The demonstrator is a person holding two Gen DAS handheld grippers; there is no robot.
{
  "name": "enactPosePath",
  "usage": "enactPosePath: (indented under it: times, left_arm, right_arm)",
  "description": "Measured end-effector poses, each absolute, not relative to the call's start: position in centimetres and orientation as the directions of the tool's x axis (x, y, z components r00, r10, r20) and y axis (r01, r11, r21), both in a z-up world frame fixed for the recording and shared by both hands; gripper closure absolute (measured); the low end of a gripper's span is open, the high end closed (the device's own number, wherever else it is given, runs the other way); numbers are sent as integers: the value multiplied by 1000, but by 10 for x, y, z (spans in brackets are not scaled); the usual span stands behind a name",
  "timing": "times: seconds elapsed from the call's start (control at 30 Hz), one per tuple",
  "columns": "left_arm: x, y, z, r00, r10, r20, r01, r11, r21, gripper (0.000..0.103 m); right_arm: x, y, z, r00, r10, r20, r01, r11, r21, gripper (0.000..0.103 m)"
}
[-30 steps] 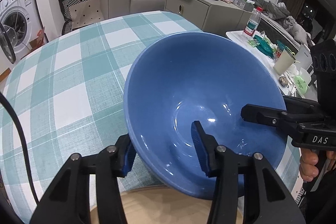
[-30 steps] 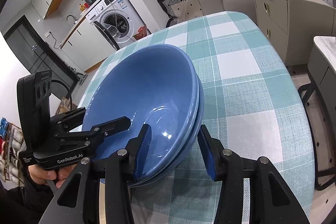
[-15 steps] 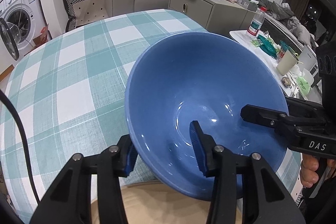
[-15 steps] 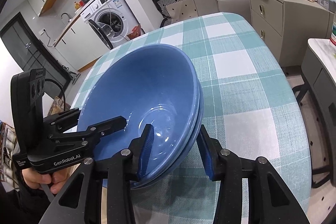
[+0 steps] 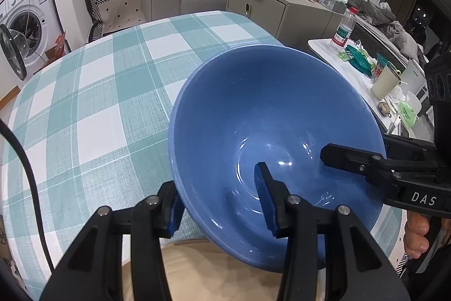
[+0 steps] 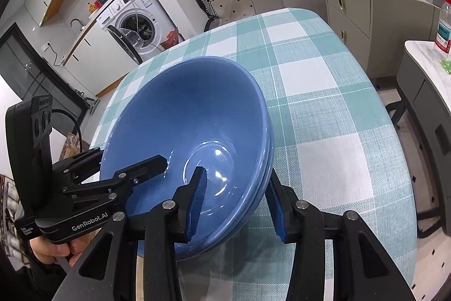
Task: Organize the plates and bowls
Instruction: 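Lift the bowl stack with both grippers toward the cream plates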
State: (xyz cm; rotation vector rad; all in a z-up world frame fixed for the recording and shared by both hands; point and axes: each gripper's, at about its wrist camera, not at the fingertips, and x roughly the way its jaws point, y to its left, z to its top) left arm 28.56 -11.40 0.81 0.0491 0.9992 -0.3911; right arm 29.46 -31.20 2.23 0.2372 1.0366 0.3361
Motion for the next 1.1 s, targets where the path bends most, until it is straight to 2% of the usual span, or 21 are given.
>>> enactPosePath:
  times: [1.1]
  left_arm:
    - [260,-103,61,525,-267,-808,319,942,-104,58]
  right_arm:
    - [276,-294,75,481,359,-800,-203,933,297,60]
